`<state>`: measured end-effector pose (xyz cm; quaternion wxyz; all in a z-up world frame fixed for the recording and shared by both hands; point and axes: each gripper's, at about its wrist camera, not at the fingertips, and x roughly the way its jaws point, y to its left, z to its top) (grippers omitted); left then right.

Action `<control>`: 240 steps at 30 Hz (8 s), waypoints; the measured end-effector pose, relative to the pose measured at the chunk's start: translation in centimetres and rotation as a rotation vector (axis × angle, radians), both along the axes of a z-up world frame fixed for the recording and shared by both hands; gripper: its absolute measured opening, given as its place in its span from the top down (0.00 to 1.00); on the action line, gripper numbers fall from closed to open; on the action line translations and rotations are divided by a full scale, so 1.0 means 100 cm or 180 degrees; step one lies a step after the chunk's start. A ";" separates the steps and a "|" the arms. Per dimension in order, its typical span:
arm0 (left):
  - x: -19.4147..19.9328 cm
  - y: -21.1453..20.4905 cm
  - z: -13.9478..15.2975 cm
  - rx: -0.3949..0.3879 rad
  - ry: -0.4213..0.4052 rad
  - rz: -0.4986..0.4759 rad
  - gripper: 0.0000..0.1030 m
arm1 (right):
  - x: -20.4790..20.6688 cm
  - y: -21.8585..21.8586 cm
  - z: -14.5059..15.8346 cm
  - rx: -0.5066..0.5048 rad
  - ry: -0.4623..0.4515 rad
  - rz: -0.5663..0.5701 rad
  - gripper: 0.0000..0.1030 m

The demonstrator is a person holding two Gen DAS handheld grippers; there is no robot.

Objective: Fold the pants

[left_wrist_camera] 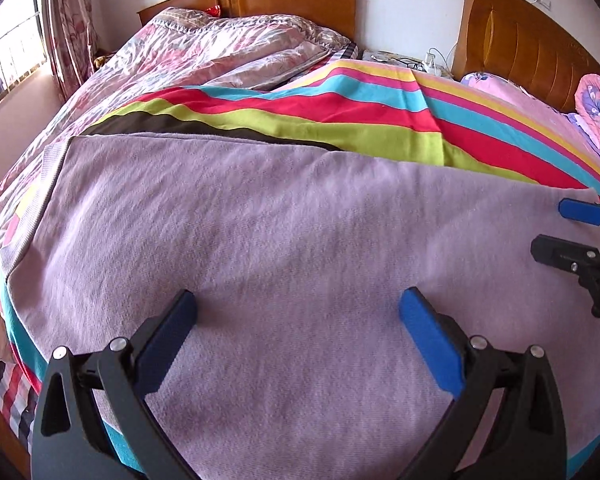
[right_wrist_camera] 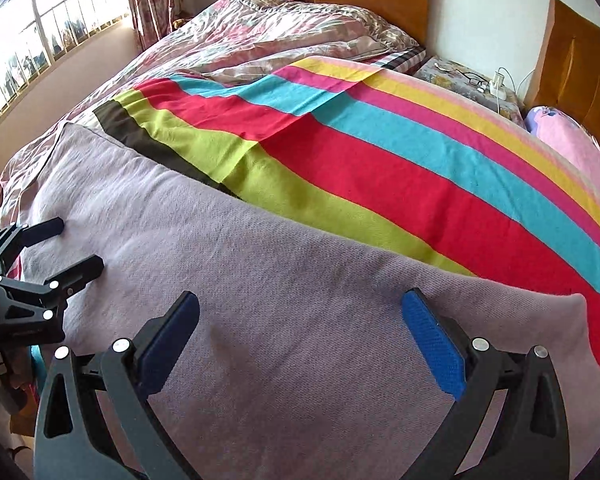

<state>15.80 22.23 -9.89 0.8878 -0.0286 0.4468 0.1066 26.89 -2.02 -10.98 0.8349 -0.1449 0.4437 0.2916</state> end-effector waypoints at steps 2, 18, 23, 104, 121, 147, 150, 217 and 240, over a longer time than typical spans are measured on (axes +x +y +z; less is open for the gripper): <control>-0.001 0.002 0.000 -0.0024 0.0002 -0.0004 0.01 | 0.002 -0.003 0.007 0.0074 -0.0103 -0.0114 0.05; -0.001 0.001 0.000 -0.0001 -0.0007 0.0015 0.01 | 0.028 -0.002 0.001 -0.0058 -0.0182 -0.0460 0.05; 0.000 -0.001 0.001 0.0011 -0.0005 0.0031 0.01 | 0.033 -0.002 -0.009 -0.0074 -0.0131 -0.0482 0.04; -0.077 -0.061 0.027 0.0014 -0.0555 -0.0991 0.14 | -0.105 -0.155 0.010 0.1444 0.0939 -0.0578 0.52; -0.074 -0.060 0.026 0.0094 -0.0556 -0.1026 0.09 | -0.102 -0.165 0.004 0.1299 0.0801 -0.0822 0.90; -0.069 -0.060 0.038 0.0194 -0.0662 -0.1013 0.08 | -0.109 -0.164 0.031 0.1564 0.0922 -0.0673 0.84; -0.070 -0.069 0.049 0.0277 -0.0712 -0.1136 0.08 | -0.126 -0.167 0.054 0.1538 0.0722 -0.0646 0.84; 0.031 -0.253 0.061 -0.0039 -0.0523 -0.1935 0.01 | -0.219 -0.372 0.062 0.1730 -0.0319 -0.2240 0.25; 0.033 -0.293 0.003 0.0298 -0.0055 -0.2140 0.01 | -0.235 -0.456 -0.004 0.2488 0.0401 -0.2984 0.29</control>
